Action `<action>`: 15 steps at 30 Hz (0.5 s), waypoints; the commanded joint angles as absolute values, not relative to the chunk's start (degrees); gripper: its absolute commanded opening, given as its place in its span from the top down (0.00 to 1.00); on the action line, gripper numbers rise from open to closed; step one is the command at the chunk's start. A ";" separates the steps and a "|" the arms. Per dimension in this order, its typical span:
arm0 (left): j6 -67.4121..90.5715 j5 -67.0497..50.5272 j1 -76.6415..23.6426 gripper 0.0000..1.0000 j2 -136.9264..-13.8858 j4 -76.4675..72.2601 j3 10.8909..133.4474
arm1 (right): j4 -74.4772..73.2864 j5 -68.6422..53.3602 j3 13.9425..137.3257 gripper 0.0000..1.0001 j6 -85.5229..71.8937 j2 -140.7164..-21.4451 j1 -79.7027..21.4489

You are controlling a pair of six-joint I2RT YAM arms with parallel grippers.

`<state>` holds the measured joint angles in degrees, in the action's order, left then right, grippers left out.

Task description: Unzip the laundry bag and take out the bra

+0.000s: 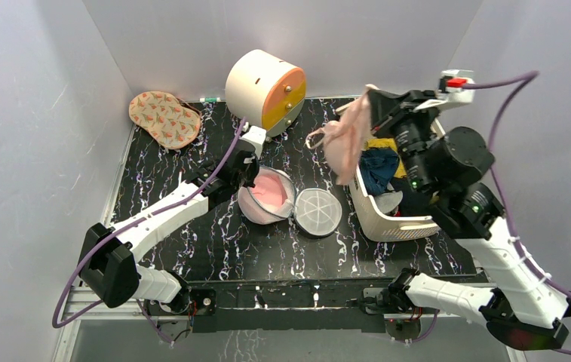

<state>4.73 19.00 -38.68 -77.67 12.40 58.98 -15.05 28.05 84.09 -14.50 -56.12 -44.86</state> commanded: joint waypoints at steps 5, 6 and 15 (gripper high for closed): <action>5.48 18.09 -37.96 1.00 -75.11 12.21 59.51 | -19.53 52.59 83.57 1.00 2.35 -49.03 -44.60; 5.53 18.06 -37.97 1.00 -75.06 12.26 59.50 | -19.49 54.83 81.40 1.00 2.91 -47.85 -44.57; 5.98 17.76 -37.88 1.00 -74.90 12.02 59.12 | -13.38 64.86 55.73 1.00 -1.73 -49.10 -43.96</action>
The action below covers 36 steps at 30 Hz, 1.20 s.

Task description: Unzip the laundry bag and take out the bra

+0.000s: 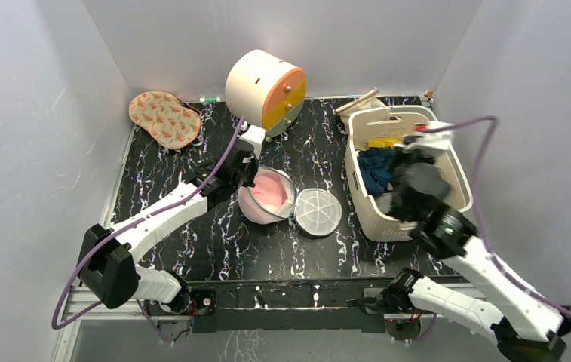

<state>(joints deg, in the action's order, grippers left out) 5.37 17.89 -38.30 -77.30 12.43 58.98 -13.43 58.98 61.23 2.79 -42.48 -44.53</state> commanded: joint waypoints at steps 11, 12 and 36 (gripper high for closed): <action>6.16 17.72 -37.88 1.00 -75.77 12.39 59.44 | -18.89 37.99 64.89 1.00 -17.27 -68.53 -22.31; 6.15 17.72 -37.88 1.00 -75.70 12.36 59.42 | -18.52 36.69 65.57 1.00 -17.51 -69.69 -20.98; 6.15 17.17 -37.79 1.00 -76.03 12.71 59.90 | -18.92 21.05 70.78 0.45 -18.82 -71.57 -9.84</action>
<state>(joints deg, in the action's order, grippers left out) 5.63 17.52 -38.22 -77.25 12.47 58.98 -19.81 22.13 70.72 -20.43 -76.51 -10.00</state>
